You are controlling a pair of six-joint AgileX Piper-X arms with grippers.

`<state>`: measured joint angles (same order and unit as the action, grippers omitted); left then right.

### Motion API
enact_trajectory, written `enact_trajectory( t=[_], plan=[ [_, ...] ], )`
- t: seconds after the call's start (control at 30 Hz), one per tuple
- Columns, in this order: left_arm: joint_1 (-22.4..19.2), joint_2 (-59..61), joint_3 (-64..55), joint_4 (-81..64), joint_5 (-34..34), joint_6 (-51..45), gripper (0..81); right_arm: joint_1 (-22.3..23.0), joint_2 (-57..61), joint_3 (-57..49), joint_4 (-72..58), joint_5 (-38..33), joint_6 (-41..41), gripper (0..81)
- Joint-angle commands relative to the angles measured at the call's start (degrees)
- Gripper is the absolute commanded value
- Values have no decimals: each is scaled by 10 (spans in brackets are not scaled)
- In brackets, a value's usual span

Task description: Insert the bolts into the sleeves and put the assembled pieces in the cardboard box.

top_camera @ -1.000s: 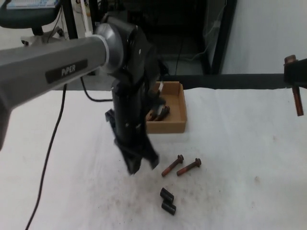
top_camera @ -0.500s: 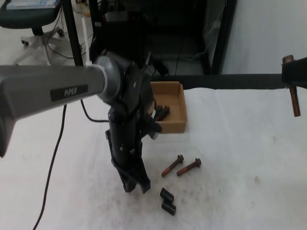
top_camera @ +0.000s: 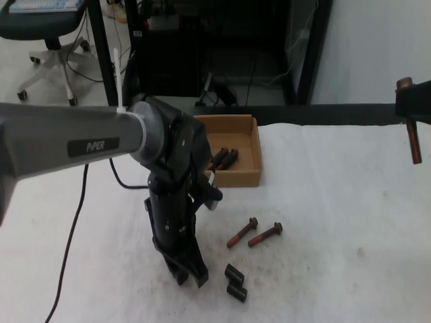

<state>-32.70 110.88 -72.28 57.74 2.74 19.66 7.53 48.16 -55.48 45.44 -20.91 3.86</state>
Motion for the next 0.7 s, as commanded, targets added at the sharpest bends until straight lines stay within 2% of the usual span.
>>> enact_trajectory(
  t=[0.0, 0.67],
  plan=[
    [-3, 2, 4, -1, -1, -4, 332, 0, -6, 0, -12, -9, 1, 8],
    [-3, 4, 4, -37, -2, -4, 330, 0, -6, 0, -12, -22, 1, 8]
  ],
)
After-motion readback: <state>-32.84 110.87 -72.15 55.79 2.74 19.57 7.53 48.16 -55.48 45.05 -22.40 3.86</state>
